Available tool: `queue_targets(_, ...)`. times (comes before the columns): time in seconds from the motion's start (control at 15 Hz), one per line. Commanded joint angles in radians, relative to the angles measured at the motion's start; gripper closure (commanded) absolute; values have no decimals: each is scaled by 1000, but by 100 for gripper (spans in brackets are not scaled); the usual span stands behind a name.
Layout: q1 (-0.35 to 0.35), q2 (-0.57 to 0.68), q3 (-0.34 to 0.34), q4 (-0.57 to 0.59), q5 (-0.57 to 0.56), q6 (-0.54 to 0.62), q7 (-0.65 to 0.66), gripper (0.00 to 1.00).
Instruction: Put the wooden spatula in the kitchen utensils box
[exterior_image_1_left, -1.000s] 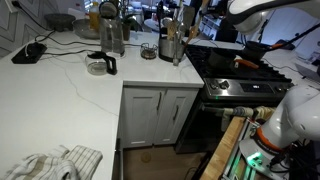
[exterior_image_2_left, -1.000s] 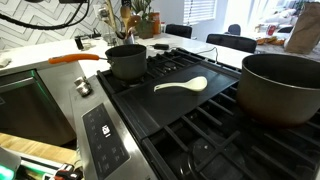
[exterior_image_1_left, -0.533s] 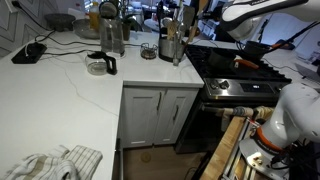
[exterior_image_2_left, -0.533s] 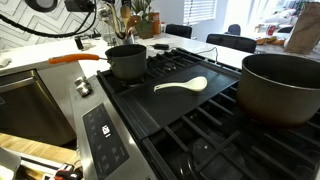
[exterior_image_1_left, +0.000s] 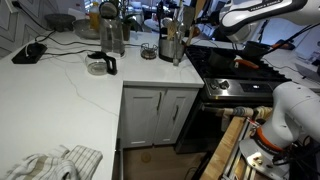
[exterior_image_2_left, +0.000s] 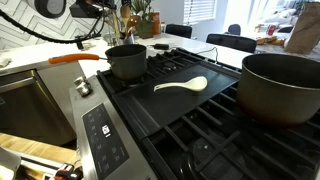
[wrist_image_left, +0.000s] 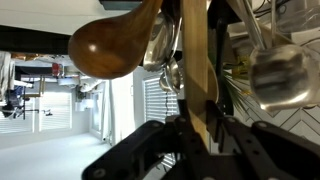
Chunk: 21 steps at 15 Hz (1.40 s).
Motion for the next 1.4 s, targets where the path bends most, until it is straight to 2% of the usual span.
queue_targets(0.0, 167, -85, -175, 0, -72, 21, -37, 94)
queue_targets(0.2, 286, -121, -292, 24, -127, 73, -61, 94)
queue_targets(0.53, 416, -169, -409, 64, -190, 98, -71, 94)
queue_targets(0.6, 423, -150, -441, 69, -290, 98, 27, 94)
queue_targets(0.8, 478, -151, -512, 86, -348, 97, 52, 94)
queue_targets(1.0, 506, -140, -556, 92, -361, 73, 75, 94)
queue_targets(1.33, 525, -139, -578, 89, -357, 37, 93, 94)
